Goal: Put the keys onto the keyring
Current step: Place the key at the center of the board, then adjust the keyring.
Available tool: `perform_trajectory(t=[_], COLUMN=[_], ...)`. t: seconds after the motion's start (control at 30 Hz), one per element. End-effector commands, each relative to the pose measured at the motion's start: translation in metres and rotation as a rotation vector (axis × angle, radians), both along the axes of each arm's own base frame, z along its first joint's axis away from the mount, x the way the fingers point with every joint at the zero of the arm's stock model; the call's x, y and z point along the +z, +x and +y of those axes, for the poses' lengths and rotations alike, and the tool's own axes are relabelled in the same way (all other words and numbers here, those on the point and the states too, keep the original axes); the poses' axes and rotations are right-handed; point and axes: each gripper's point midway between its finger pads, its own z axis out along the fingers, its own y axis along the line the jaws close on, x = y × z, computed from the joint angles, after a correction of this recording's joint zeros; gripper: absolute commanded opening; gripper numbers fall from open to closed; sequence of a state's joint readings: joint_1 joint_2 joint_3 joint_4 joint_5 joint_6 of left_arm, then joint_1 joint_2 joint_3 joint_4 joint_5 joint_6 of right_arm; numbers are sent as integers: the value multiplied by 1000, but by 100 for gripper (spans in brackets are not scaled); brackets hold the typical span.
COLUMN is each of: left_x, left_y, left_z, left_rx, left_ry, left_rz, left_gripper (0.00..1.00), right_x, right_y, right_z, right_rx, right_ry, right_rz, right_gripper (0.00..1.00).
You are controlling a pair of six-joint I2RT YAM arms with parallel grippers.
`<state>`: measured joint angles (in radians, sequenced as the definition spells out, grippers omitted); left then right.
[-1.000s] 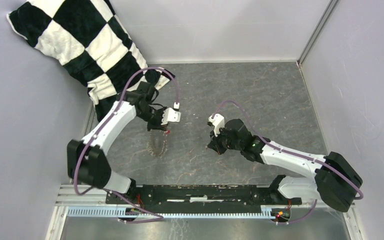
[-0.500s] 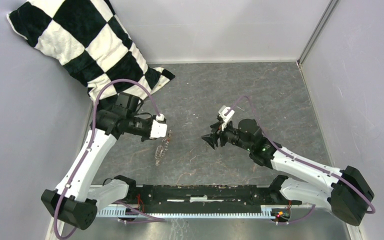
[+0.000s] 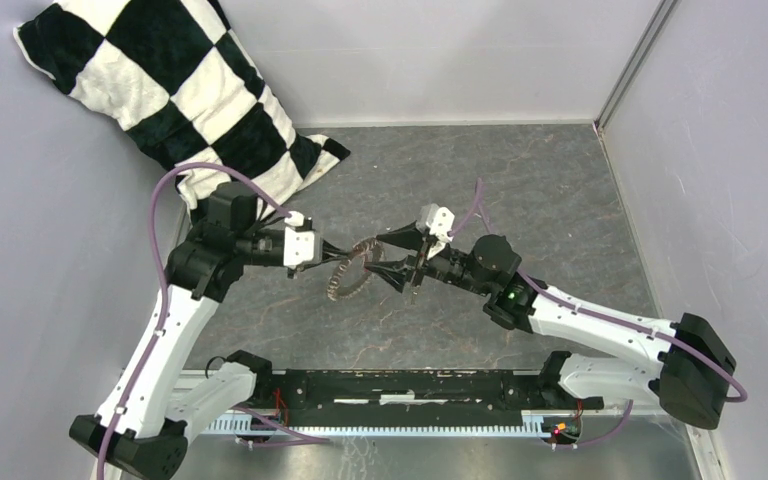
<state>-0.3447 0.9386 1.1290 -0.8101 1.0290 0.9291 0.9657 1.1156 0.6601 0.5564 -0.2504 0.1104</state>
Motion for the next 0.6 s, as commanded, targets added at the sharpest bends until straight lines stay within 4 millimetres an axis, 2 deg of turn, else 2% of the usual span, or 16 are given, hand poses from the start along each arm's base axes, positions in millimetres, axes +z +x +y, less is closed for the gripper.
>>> perform_trajectory(t=[0.0,0.1,0.23,0.43,0.57], left_x=[25,31,40,48,54], left_y=[-23,-28,-34,-42,-48], left_z=[-8,-9,-8,-7,-7], left_rx=[-112,-140,-163,-185,-199], left_ry=[-100,-115,-127,-147,-162], left_rz=[-85,-121,-195,-212,-205], left_gripper=[2,2,2,2,2], right_x=[71,76,82,75,76], right_y=[-11,-12,-16,-34,-39], right_z=[18,23,20,24,21], right_rx=[73,85,82,141,158], right_ry=[164,172,181,126,124], right_rz=[-116,-121,-140,-178,-185], right_gripper=[65,62,59,56,49])
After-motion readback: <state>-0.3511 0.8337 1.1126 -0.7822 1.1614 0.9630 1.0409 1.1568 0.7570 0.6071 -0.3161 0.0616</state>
